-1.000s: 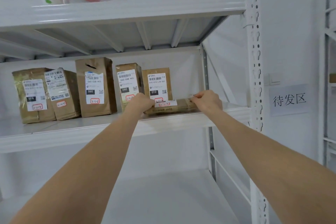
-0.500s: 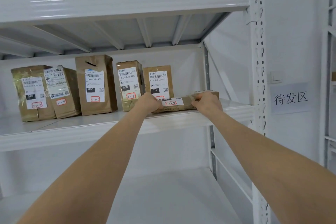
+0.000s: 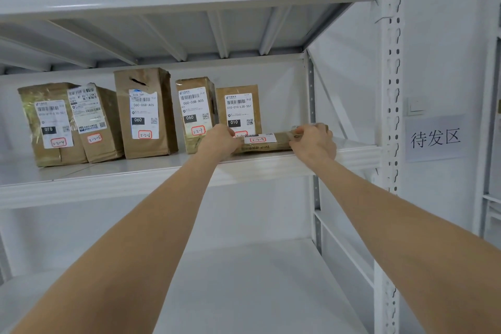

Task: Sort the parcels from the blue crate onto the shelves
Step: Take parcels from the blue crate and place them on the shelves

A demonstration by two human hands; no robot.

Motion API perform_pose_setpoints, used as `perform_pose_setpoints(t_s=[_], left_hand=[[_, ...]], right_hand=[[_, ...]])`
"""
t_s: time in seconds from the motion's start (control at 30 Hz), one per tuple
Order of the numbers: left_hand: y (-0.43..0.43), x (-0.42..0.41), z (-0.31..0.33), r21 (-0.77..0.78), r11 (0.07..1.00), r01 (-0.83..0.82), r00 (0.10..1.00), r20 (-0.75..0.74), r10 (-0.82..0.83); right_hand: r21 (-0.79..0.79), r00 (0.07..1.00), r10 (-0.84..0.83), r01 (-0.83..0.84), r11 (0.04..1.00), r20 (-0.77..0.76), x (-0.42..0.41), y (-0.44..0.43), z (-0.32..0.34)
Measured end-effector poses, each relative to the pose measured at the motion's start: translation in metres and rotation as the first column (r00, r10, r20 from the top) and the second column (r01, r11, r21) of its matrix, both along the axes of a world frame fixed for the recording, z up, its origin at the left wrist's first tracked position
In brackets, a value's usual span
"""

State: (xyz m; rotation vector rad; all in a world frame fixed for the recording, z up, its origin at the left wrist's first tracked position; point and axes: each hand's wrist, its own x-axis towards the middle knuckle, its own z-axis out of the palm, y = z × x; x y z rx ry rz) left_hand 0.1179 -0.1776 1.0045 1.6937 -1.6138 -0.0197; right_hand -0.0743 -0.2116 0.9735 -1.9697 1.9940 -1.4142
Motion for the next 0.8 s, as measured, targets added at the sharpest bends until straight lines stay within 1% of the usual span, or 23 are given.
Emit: perform_pose_setpoints(t_s=[0.13,0.27,0.47,0.57,0.67,0.73,0.8], left_hand=[[0.004,0.003,-0.003,-0.055,0.998,-0.023,1.000,-0.003,0.023],[0.008,0.007,-0.003,-0.084,0.996,-0.041,0.999,-0.015,0.039],[0.019,0.013,-0.008,-0.079,0.996,-0.046,0.999,0.023,0.048],[0.025,0.015,-0.013,-0.097,0.995,-0.034,0.999,0.022,0.036],[0.038,0.016,-0.023,-0.231,0.973,-0.010,0.994,0.101,0.034],[0.047,0.016,-0.034,-0.336,0.941,0.041,0.986,0.166,0.017],[0.055,0.015,-0.048,-0.397,0.913,0.096,0.975,0.224,-0.006]], right_hand=[[-0.031,1.000,-0.020,0.021,0.999,0.018,0.003,0.005,-0.003],[-0.031,1.000,-0.026,0.026,0.999,0.003,0.008,0.010,-0.004],[-0.011,1.000,-0.004,0.004,1.000,0.014,0.018,0.027,-0.008],[-0.035,1.000,-0.013,0.013,0.999,0.009,0.024,0.039,-0.010],[-0.094,1.000,-0.028,0.027,0.995,-0.006,0.033,0.052,-0.014],[-0.147,0.999,-0.041,0.036,0.988,-0.035,0.039,0.062,-0.020],[-0.187,0.997,-0.048,0.035,0.982,-0.062,0.045,0.070,-0.030]])
